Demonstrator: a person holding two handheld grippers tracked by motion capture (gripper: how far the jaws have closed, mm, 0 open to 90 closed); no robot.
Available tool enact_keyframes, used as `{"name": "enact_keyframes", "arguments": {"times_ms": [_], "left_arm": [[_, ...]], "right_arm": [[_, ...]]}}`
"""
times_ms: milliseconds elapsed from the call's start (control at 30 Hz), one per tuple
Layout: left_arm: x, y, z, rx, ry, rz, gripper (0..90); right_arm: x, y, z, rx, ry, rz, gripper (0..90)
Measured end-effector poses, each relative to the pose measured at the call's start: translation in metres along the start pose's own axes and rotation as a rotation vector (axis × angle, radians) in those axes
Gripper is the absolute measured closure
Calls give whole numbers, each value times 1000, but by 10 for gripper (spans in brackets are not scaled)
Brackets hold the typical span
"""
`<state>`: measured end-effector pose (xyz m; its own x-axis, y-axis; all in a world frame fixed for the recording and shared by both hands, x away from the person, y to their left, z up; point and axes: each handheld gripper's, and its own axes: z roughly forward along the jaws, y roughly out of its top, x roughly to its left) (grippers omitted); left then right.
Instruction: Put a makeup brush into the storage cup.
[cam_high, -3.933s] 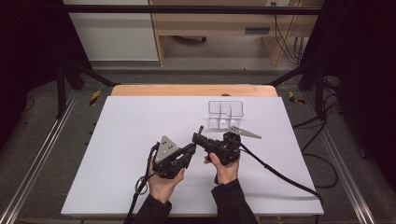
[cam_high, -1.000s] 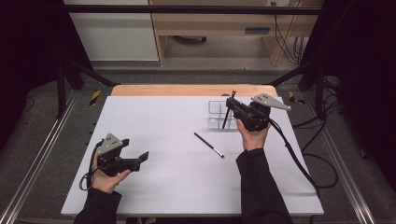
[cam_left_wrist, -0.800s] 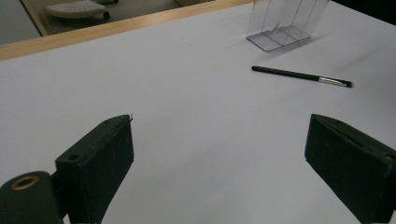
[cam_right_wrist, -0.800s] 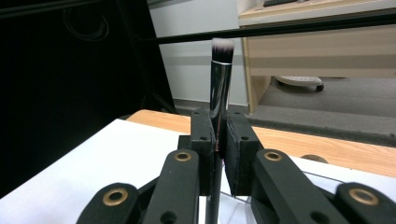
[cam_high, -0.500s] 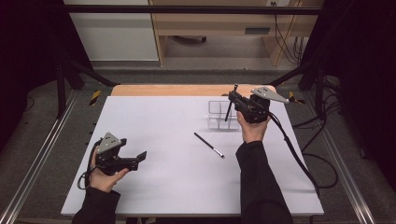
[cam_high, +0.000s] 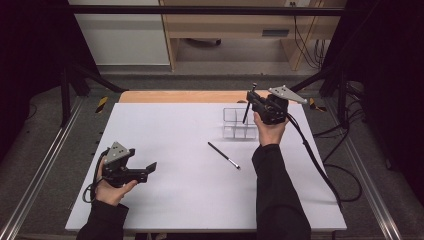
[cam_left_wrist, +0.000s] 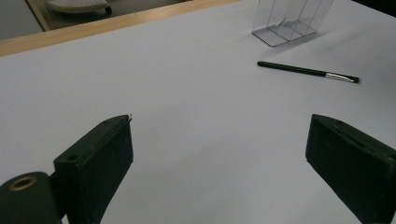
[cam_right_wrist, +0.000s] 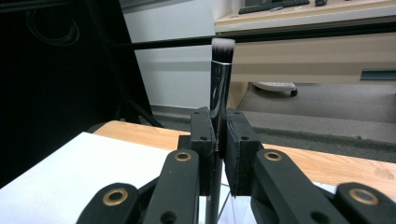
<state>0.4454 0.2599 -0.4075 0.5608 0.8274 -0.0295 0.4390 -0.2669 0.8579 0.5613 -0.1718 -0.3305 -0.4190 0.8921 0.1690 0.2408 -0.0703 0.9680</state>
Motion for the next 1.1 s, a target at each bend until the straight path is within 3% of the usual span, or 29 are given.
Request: {"name": "enact_keyframes", "arguments": {"times_ms": [500, 1100], "left_arm": [[1, 0, -1, 4, -1, 4, 69], [1, 0, -2, -1, -5, 2, 69]], "right_arm": [[-4, 2, 18, -2, -46, -15, 835], [-7, -8, 40, 11, -73, -26, 835]]}}
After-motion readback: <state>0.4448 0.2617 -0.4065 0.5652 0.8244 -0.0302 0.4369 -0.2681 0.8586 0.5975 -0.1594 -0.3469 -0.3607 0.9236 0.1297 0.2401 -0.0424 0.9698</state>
